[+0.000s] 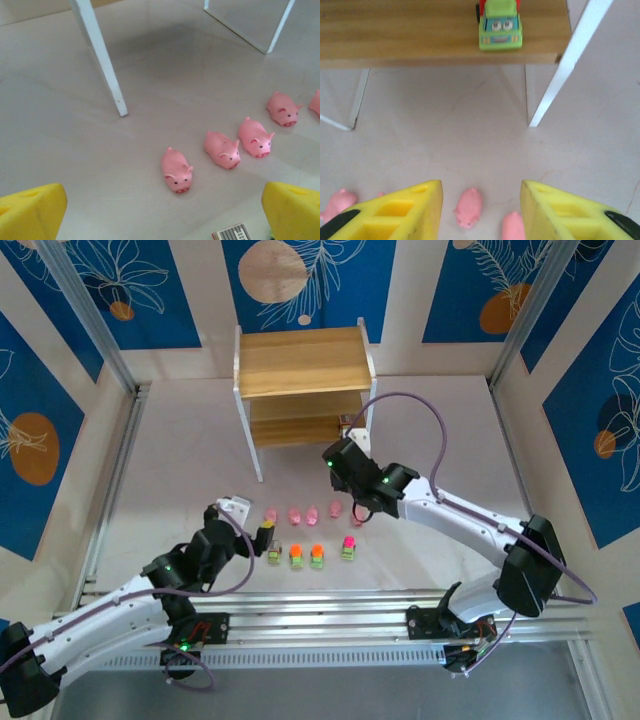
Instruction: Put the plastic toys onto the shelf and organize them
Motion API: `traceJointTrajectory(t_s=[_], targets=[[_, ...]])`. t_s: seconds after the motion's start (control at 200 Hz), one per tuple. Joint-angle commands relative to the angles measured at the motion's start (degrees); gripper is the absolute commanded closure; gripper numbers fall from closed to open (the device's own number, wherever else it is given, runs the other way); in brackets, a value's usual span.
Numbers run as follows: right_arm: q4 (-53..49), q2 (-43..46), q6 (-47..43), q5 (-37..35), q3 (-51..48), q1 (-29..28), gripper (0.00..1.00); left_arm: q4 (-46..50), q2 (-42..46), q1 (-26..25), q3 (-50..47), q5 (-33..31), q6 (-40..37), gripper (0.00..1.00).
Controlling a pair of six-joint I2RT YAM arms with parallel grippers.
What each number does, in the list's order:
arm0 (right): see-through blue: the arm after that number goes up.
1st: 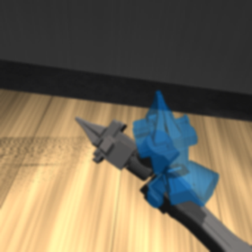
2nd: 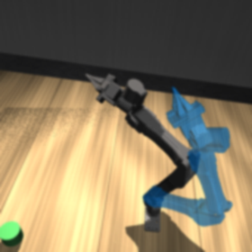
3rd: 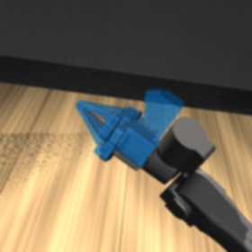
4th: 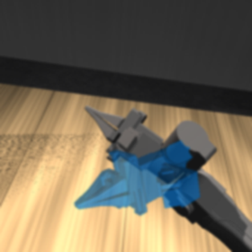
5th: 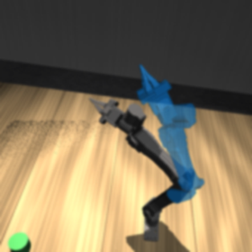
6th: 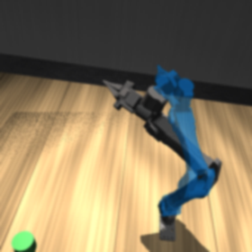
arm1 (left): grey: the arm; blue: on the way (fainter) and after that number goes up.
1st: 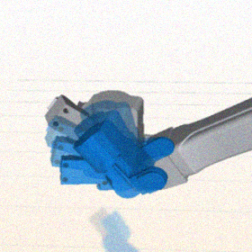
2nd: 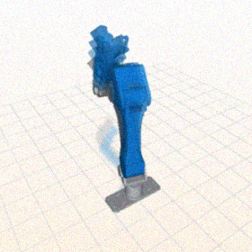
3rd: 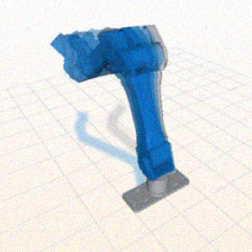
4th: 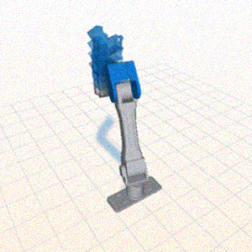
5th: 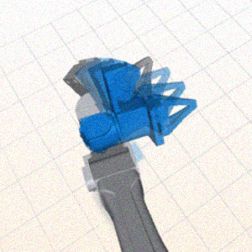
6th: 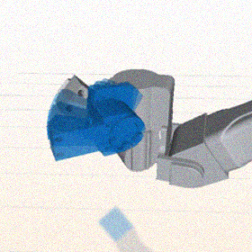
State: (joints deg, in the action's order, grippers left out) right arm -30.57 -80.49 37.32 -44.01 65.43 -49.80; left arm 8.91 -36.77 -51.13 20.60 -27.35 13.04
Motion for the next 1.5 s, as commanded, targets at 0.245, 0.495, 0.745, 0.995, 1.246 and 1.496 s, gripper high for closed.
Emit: traceJointTrajectory(t_s=[0.245,0.495,0.745,0.995,1.246,1.496], targets=[[-8.48,6.55,15.57,-4.52,-8.77,-10.12,0.55,-1.91,-2.54,0.25,0.17,7.96,-2.8,0.03],[-13.33,4.86,27.66,-8.48,-12.2,-17.14,0.54,-2.31,-4.38,0.12,0.64,9.07,-3.11,0.05],[-12.12,0.92,35.98,-8.21,-14.62,-21.12,0.53,-2.49,-4.27,0.12,0.51,8.88,-3.02,0.05],[-12.06,-4.41,41.93,-8.49,-15.12,-23.87,0.52,-2.58,-4.6,0.14,0.65,8.8,-3.06,0.05],[-12.34,-7.78,46.01,-9.6,-15.27,-25.52,0.49,-2.67,-4.82,0.1,0.58,8.54,-2.99,0.04],[-10.26,-9.51,46.69,-8.8,-16.65,-25.38,0.49,-2.67,-4.71,0.1,0.61,8.45,-3.02,0.04]])
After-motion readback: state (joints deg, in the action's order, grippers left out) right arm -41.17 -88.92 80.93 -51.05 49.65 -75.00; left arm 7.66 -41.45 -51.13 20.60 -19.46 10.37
